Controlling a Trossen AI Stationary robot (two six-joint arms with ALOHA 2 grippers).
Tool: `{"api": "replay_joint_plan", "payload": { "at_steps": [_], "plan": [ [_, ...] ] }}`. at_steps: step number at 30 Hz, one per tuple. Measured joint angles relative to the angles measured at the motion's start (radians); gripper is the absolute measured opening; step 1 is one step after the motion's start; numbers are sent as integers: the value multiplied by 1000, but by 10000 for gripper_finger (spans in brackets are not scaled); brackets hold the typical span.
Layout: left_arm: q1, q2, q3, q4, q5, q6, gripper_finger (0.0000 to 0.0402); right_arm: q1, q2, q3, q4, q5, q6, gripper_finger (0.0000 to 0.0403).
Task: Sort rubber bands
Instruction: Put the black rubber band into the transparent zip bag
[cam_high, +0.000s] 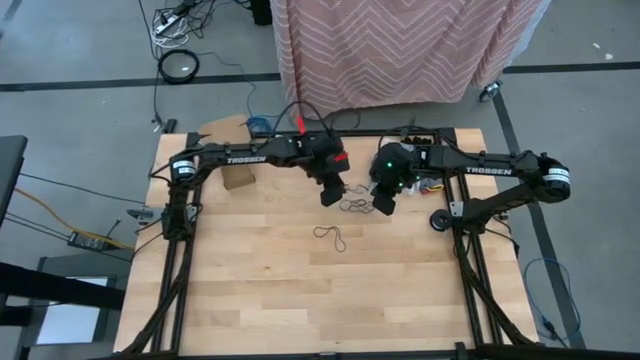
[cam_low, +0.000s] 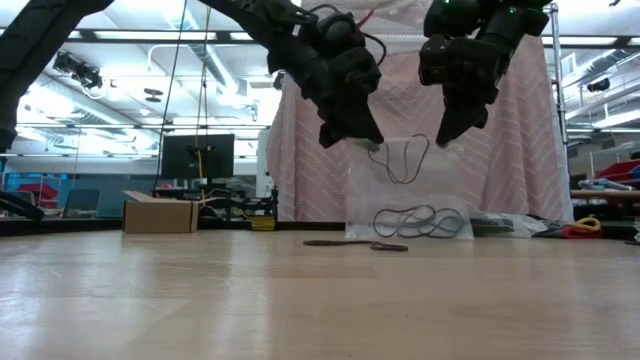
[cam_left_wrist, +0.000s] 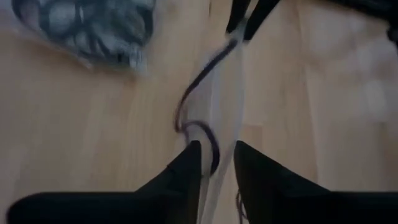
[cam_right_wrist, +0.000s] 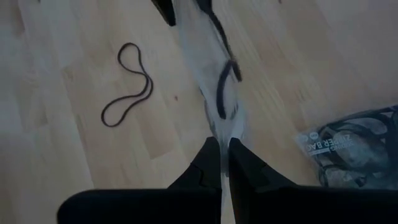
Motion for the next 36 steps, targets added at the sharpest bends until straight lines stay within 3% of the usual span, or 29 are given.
{"api": "replay_joint_plan", "payload": {
  "at_steps": [7,12,24,30,36],
  "plan": [
    [0,-7,12,21,0,-8,31,0,0,0,0,0,3,5],
    [0,-8,42,4,-1,-9,10,0,0,0,0,0,3,5],
    [0,-9,105,-11,-9,-5,19,0,0,0,10,1,16,4],
    [1,-9,106,-111,-30,14,20,5,0,0,45,0,26,2],
    [5,-10,106,-133,-52,46,24,23,0,0,92,-51,18,1]
  ]
}}
